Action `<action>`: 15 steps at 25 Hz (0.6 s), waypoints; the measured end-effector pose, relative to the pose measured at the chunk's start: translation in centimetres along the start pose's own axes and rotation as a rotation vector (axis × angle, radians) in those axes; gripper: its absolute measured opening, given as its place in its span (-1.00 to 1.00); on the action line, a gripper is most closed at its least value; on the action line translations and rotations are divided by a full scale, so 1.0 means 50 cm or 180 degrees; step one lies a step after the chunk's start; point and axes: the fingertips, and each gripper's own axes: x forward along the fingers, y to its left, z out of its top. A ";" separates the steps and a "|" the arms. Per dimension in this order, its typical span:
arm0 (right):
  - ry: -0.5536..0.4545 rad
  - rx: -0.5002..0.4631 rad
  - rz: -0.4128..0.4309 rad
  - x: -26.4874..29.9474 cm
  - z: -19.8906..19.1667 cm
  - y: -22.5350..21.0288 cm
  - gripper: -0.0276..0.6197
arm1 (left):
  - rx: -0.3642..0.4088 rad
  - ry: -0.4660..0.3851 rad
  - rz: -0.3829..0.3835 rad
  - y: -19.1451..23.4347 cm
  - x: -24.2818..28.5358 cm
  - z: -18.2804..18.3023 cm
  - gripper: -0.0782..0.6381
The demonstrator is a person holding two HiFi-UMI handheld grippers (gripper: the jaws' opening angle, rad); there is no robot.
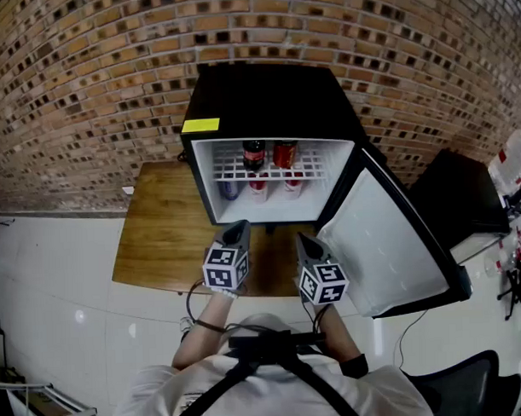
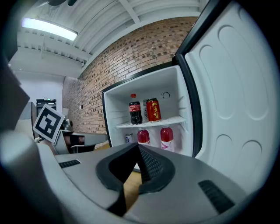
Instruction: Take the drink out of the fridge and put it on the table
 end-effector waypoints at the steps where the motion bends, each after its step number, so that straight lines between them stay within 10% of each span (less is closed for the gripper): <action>1: -0.0005 0.0001 0.0000 -0.001 0.001 -0.001 -0.90 | 0.0058 -0.0054 0.0013 0.002 0.010 0.022 -0.78; 15: -0.0098 0.0031 -0.0078 -0.018 0.022 -0.028 -0.90 | 0.0366 -0.0191 0.0275 0.048 0.163 0.236 0.22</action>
